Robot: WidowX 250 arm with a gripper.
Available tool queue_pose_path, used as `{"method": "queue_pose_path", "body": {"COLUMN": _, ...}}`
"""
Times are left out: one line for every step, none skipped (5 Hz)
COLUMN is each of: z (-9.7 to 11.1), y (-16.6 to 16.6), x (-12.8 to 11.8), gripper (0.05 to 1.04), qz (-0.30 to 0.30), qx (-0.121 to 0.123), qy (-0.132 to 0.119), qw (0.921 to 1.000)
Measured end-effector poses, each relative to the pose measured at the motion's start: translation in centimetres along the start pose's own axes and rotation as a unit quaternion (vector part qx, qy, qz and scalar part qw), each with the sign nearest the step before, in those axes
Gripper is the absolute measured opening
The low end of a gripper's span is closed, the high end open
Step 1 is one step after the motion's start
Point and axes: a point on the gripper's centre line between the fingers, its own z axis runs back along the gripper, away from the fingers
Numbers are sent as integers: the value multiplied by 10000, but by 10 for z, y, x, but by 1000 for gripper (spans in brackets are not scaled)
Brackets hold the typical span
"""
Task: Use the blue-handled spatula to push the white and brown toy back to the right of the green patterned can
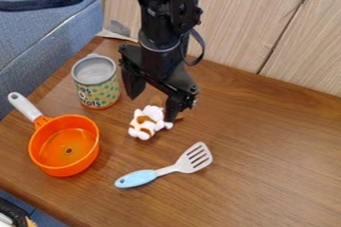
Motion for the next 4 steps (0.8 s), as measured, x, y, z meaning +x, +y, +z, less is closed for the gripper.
{"method": "queue_pose_path", "body": {"z": -5, "y": -1, "x": -4, "gripper": 1000, "qz": -18, "qx": -16, "qy": 107, "qw": 9999}}
{"method": "queue_pose_path", "body": {"z": -2, "y": -15, "x": -14, "gripper": 1000, "qz": -312, "qx": -148, "qy": -8, "qw": 9994}}
{"method": "queue_pose_path", "body": {"z": 1, "y": -24, "x": -22, "gripper": 1000, "qz": -773, "qx": -489, "qy": -93, "qw": 9958}}
{"method": "queue_pose_path", "body": {"z": -2, "y": -24, "x": -35, "gripper": 1000, "qz": -1485, "qx": -573, "qy": -60, "qw": 9872}}
